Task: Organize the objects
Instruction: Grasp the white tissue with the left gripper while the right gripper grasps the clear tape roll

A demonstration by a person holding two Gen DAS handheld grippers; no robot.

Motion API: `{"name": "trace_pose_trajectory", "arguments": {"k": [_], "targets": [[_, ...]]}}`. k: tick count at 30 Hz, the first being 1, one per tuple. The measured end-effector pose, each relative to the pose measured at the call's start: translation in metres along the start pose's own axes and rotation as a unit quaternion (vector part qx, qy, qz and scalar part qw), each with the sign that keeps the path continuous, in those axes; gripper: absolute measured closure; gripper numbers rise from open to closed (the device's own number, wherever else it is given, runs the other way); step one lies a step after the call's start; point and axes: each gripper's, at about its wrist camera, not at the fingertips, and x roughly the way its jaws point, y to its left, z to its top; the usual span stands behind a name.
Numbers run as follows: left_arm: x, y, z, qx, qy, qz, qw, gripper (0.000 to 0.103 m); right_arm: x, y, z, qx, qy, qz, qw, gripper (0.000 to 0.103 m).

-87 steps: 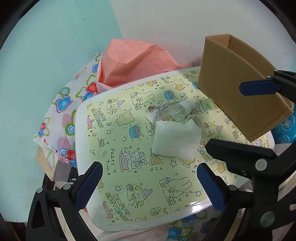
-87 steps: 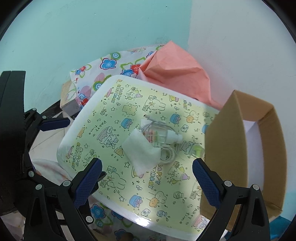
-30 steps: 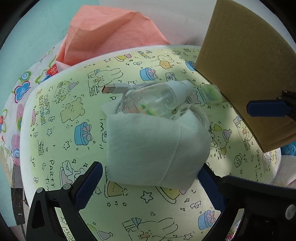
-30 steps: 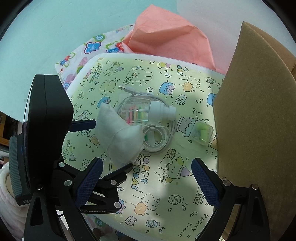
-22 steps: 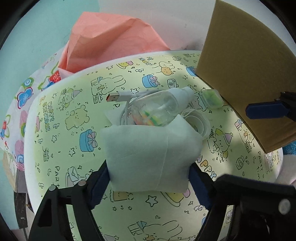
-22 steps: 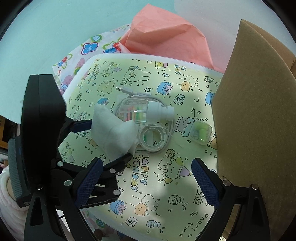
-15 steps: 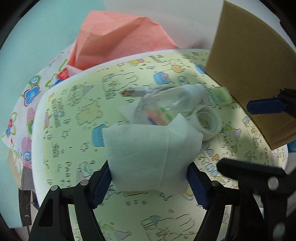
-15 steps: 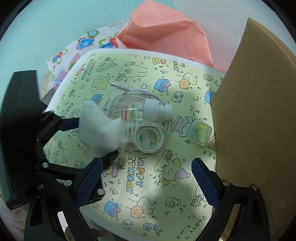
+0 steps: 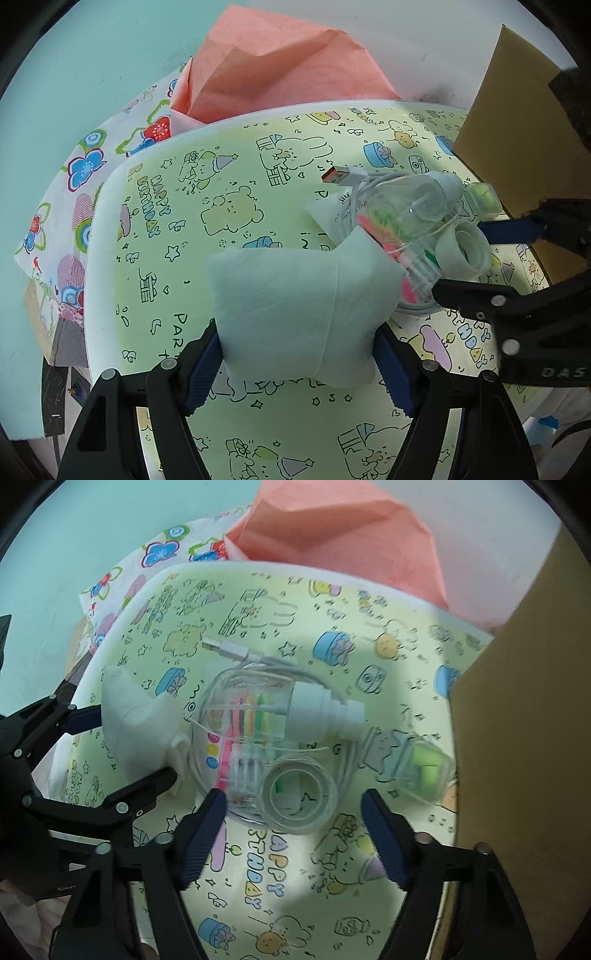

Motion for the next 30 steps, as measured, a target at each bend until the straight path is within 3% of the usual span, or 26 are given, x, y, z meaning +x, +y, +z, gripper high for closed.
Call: {"name": "trace_pose_trajectory", "arguments": {"k": [9,30], "targets": [[-0.004,0.001,-0.001,-0.003,-0.005,0.001,1.0,0.025,0.0,-0.003,0.002,-0.004,-0.012,0.011,1.0,0.058],[-0.051,-0.042,-0.008,0.052,-0.037,-0.001,0.998,0.026,-0.056,0.008,-0.021,-0.012,-0.043,0.018,0.999,0.058]]}}
